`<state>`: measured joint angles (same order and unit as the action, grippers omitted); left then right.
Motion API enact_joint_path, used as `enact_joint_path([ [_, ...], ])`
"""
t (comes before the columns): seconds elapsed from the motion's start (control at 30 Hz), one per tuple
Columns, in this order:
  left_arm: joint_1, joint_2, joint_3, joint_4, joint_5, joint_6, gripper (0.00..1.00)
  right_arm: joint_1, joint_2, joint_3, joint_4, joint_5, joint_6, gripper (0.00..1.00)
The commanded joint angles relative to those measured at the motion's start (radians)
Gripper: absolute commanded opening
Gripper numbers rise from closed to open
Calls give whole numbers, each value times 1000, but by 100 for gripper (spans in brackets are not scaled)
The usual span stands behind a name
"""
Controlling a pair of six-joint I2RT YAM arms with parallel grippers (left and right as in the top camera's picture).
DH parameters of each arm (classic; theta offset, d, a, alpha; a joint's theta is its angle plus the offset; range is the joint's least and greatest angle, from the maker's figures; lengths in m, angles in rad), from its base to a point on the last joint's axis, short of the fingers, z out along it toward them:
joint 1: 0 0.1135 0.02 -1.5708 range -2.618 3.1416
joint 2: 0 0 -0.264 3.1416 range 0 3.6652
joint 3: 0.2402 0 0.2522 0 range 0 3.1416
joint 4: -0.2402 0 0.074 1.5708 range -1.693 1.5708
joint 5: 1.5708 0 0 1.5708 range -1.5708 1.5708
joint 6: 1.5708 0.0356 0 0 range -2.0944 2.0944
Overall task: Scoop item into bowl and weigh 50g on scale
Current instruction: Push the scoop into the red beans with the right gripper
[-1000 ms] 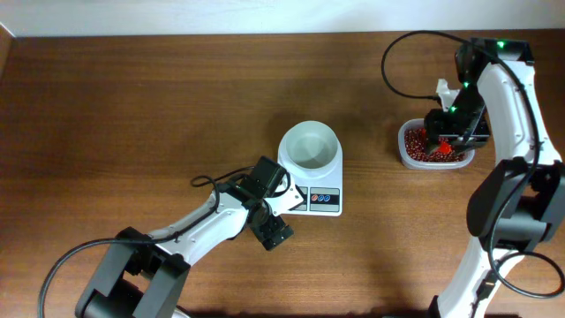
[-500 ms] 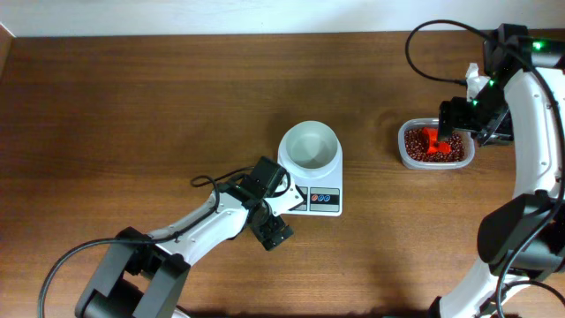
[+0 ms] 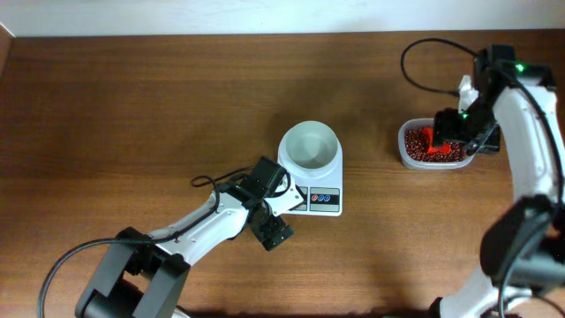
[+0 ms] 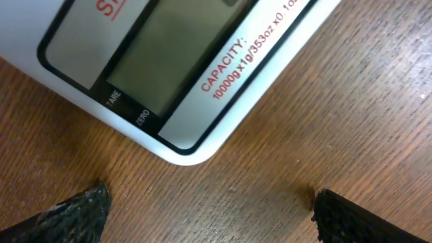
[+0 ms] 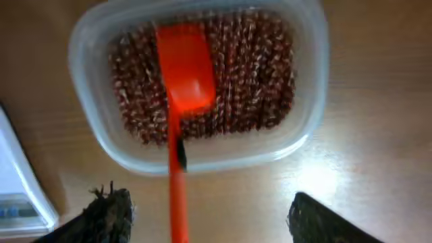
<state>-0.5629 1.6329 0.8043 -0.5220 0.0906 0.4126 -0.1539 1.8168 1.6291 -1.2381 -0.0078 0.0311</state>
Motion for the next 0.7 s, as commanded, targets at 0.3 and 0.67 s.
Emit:
enact_joint_path([
  [0.3, -6, 37, -18, -9, 40, 12, 99, -3, -518, -715, 655, -22, 29, 97],
  [0.67, -6, 37, -18, -10, 40, 12, 99, -3, -371, -714, 813, -112, -37, 21],
])
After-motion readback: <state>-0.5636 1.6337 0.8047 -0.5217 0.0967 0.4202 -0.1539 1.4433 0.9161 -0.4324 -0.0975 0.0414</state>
